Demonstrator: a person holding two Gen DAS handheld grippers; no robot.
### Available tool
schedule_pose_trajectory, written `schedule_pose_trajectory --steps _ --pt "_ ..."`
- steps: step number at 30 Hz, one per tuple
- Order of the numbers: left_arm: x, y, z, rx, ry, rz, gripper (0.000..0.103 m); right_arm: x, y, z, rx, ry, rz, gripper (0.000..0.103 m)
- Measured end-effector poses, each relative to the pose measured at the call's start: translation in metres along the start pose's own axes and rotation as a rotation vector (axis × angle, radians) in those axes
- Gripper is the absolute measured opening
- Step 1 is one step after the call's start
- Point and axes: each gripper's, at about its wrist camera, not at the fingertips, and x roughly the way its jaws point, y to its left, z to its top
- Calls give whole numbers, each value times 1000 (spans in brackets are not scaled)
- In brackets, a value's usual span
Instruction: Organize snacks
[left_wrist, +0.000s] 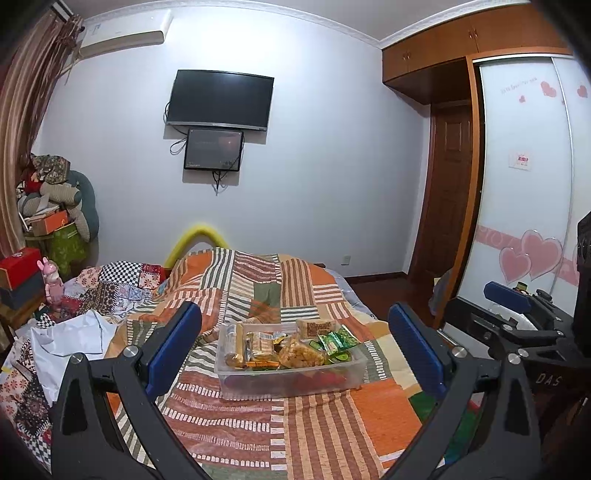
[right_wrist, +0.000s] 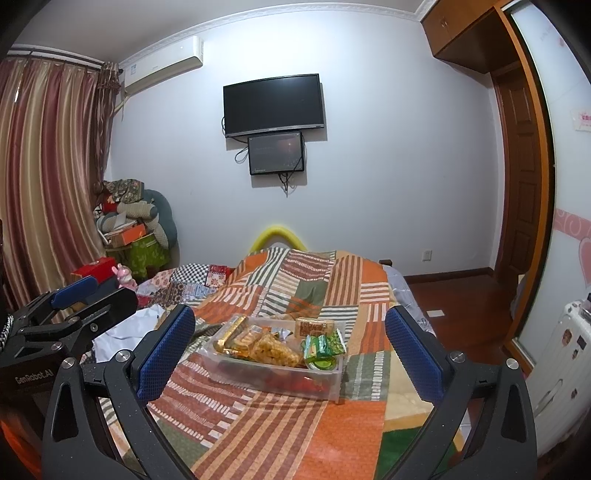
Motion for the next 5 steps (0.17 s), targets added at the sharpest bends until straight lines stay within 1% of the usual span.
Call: schedule_pose_trajectory --steps 5 --pt "2 1 -1 -5 8 -2 102 3 0 0 3 7 1 103"
